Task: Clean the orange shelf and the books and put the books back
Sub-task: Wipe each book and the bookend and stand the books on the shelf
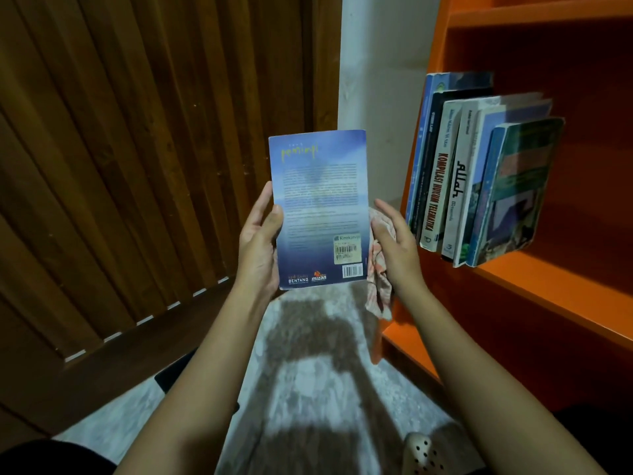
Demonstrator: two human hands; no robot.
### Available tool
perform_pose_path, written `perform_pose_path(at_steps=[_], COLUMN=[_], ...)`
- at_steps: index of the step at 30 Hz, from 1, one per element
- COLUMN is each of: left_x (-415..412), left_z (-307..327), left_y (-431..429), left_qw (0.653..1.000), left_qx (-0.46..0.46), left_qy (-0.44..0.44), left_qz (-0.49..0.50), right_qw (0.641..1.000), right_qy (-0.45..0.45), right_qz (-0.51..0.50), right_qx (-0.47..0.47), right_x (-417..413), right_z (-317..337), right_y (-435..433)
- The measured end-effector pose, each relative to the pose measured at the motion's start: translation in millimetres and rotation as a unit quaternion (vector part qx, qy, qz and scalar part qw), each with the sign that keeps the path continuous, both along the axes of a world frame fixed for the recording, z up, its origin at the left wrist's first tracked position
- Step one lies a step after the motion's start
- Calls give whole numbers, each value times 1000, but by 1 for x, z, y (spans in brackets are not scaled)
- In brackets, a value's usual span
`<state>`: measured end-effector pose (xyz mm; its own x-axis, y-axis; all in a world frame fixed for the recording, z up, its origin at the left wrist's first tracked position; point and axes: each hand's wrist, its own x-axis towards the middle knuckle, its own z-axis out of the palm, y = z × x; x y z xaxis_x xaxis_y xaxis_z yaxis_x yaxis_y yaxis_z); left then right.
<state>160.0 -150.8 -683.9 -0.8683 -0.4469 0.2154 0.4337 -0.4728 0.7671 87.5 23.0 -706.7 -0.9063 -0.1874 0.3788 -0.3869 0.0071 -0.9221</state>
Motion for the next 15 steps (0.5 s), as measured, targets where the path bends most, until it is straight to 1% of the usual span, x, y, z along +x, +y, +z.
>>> perform_pose_path(at_steps=[2,10,15], left_x=[0,-5,-8], left_z=[2,-5,-13], left_y=[0,-2,-7], left_qw=[1000,998,995], left_qx=[-10,-40,-67], left_qy=[4,1,-11], left_qz=[2,46,78], right_qw=[999,987,984], right_qy=[-23,-49,-84], right_qz=[36,142,128], right_qx=[-26,-59,-89], right_x=[1,10,10], right_z=[3,12,7], right_y=[2,3,2])
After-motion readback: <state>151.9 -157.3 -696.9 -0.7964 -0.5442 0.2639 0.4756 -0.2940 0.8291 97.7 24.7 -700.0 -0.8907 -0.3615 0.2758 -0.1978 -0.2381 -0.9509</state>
